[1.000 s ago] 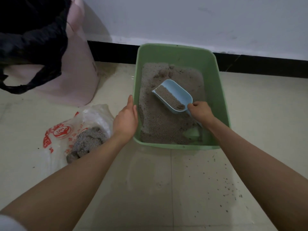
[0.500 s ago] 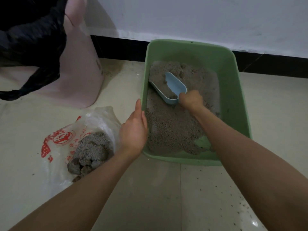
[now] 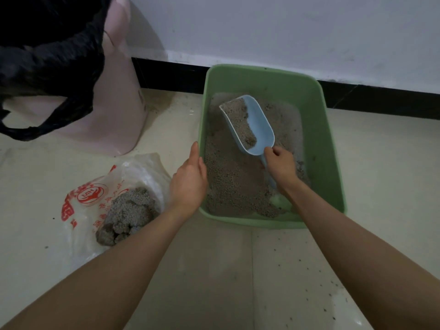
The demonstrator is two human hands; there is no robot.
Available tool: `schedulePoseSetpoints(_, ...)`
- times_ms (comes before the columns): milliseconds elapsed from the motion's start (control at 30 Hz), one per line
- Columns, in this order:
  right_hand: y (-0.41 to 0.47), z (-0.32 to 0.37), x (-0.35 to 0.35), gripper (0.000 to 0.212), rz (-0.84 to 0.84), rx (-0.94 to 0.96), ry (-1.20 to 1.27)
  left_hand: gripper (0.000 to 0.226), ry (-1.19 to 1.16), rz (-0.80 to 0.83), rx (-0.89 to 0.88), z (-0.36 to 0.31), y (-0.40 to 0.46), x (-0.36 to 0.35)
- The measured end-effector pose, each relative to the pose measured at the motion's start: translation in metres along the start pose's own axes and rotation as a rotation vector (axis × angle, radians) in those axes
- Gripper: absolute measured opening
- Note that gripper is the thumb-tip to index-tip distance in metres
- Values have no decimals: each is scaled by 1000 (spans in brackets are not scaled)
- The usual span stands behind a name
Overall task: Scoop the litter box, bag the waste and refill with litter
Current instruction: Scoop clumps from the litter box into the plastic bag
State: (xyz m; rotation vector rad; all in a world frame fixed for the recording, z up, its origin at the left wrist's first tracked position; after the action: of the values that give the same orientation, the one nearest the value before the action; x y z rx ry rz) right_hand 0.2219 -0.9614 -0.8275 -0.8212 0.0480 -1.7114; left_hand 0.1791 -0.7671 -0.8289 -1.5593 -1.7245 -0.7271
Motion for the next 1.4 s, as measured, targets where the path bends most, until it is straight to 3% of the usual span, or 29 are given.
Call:
schedulePoseSetpoints(233,-45,14,33,39,40,112,-52,36,-44,247,-129,11,2,26)
schedulePoseSetpoints(367,-76,22,27,22,104,110,-104,30,53,213,-207,31,-1,71)
schedulePoseSetpoints(633,-163,25,-36,31,268,94,-150,49,311,196,55,156,-40,138)
schedulePoseSetpoints(733,-188,14,-64,28,428,35,-126,53,246,193,189,184,-53,152)
schedulePoseSetpoints(867,-201,2,-96,24,513,52,-310,46,203,215,227,185,-61,150)
schedulePoseSetpoints(1000,-203,26,-115,37,477,245,-690,29,208,174,258,179,-57,144)
schedulePoseSetpoints(1200,-216,88,-119,34,250,688,-1215,25,206,126,302,183,-54,151)
schedulePoseSetpoints(1400,-220,102,-115,23,162,973,-1414,23,244,138,266,180,-52,153)
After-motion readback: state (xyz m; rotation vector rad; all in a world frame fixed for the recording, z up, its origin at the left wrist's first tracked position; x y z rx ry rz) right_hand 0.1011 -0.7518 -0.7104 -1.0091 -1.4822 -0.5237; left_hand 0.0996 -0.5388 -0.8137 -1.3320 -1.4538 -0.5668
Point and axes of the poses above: each hand's wrist, its own y-axis towards the middle knuckle, its own x-axis out of the back of the hand, z = x × y, the point moved 4 cm from there along y, towards the middle knuckle, and after that the axes turned 4 degrees about -x, right-handed, at the moved point
